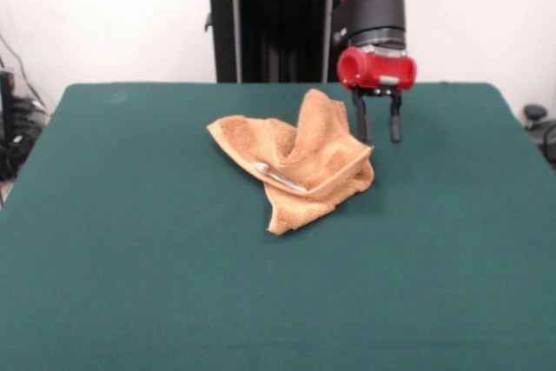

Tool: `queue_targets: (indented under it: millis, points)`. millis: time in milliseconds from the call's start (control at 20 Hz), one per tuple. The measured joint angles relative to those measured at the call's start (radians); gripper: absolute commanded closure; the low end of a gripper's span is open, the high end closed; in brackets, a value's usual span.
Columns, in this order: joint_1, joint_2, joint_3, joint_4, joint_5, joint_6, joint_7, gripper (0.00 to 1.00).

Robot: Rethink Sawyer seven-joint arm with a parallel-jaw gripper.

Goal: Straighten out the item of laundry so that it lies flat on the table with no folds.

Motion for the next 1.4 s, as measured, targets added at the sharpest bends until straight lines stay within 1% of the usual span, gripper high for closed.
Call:
queue_targets:
  millis: [350,500,750,1150,1400]
  points:
    - [0.044,0.003,-0.008,0.000,0.038,-0.003,0.000,0.00]
    - [0.059,0.017,-0.014,0.000,0.057,-0.003,0.000,0.00]
    - [0.063,0.038,-0.027,0.000,0.077,-0.004,0.000,0.00]
    - [0.073,0.048,-0.085,0.002,0.148,-0.023,0.000,0.00]
    - [0.099,0.048,-0.122,0.009,0.199,-0.066,0.000,0.00]
